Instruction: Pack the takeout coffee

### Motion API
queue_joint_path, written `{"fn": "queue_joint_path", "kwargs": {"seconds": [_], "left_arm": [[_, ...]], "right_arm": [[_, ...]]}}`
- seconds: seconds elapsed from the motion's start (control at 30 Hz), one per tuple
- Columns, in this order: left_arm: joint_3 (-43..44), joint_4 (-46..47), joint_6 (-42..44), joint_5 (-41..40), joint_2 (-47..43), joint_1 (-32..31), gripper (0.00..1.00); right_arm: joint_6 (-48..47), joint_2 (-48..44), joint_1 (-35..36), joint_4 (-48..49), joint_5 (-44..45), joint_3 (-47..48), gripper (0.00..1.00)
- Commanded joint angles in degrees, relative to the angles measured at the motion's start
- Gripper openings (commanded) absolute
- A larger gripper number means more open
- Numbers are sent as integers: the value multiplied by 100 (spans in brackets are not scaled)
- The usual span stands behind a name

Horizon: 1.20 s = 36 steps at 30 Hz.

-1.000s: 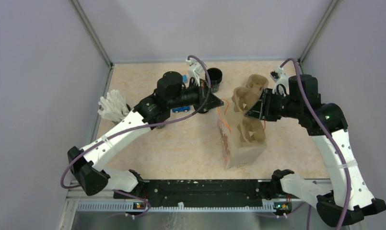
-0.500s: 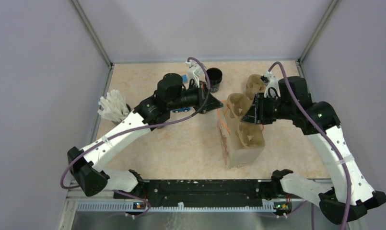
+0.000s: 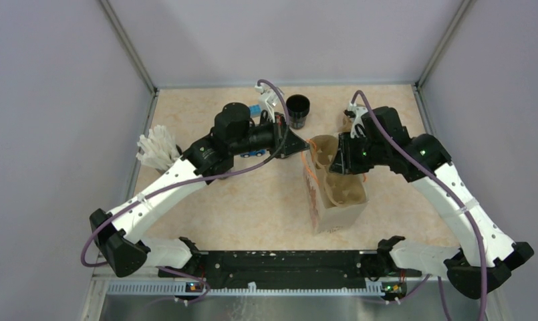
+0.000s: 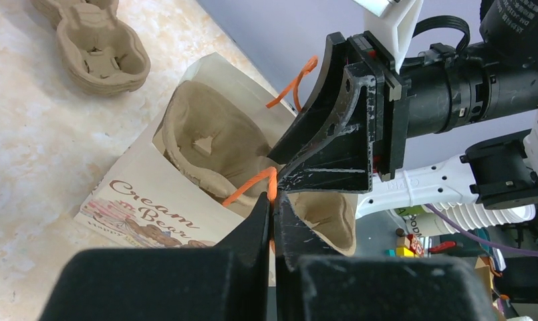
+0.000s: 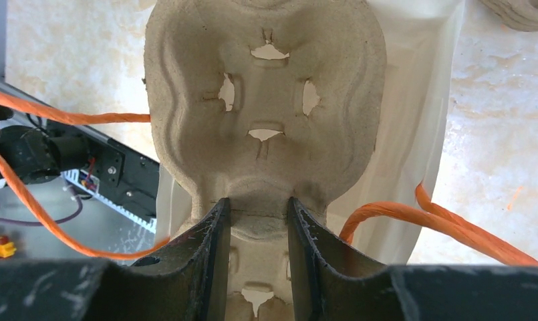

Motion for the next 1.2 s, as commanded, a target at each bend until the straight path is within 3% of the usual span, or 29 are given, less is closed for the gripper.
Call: {"fn": "queue_joint_path", "kwargs": {"seconds": [0.0,0.67,1.17], "left_arm": [[-69,281,-54,84,-185,-13,0],[-161,119,-20,-279,-352,-16,0],[-135,196,-70,-143,-303,-13,0]], "right_arm": [[88,69,212,104,630,108,26],[443,-324,346,54,1633,269,24],[291,-261,348,392,922,-528,25]]}}
